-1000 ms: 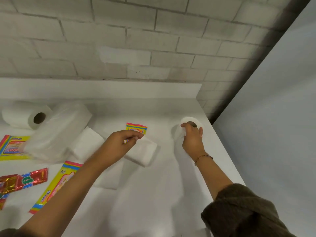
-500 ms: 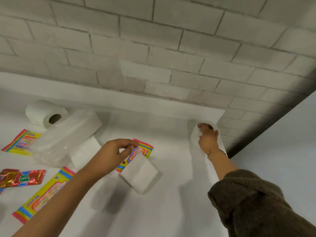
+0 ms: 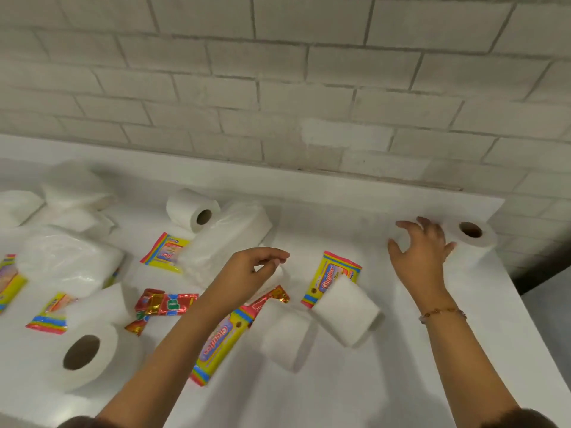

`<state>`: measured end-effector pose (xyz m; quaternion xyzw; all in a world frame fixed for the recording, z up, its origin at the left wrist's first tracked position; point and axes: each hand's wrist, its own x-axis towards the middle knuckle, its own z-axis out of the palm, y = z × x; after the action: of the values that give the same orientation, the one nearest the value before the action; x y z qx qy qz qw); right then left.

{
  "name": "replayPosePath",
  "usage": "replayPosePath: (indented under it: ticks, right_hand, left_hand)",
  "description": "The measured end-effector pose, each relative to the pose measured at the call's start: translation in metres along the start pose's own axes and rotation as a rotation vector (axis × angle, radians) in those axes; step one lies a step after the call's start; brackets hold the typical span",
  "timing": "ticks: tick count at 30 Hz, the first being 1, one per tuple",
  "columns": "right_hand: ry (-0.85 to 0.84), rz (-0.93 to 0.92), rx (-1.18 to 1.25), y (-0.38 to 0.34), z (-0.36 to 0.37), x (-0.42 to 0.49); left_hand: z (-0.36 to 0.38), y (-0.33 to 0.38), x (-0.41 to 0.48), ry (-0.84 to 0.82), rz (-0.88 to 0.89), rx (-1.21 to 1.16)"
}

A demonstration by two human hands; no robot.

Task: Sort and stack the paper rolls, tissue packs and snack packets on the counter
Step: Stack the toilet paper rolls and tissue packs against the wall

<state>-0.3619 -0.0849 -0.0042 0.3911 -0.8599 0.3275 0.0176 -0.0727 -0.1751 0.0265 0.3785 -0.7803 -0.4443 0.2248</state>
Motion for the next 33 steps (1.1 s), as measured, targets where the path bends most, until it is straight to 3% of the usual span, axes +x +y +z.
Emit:
replayPosePath:
  ticks: [5, 10, 19, 25, 27, 33]
  right_hand:
    - [-0.079, 0.005, 0.166, -0.081, 0.049, -0.076]
    - [-0.115, -0.076, 0.146, -0.140, 0.095, -0.126]
    - [-0.220, 0.002, 0.110, -0.231, 0.143, -0.180]
    - [-0.244, -0.059, 0.075, -0.269, 0.158, -0.191]
    - [-0.214, -0.073, 0.048, -0.276, 0.161, -0.187]
    - [-0.119, -0.182, -0.006, -0.300, 0.175, -0.171]
  left_hand:
    - [-0.065, -0.036, -0.020, -0.030, 0.012, 0.019]
    - [-0.135, -0.079, -0.032, -0.020, 0.007, 0.069]
    - [-0.231, -0.137, -0.063, 0.012, -0.060, 0.048]
    - [-0.247, -0.160, -0.100, -0.419, -0.141, 0.200]
    - [-0.241, -0.170, -0.110, -0.487, -0.165, 0.273]
    - [-0.226, -0.184, -0.122, -0.283, -0.190, 0.373]
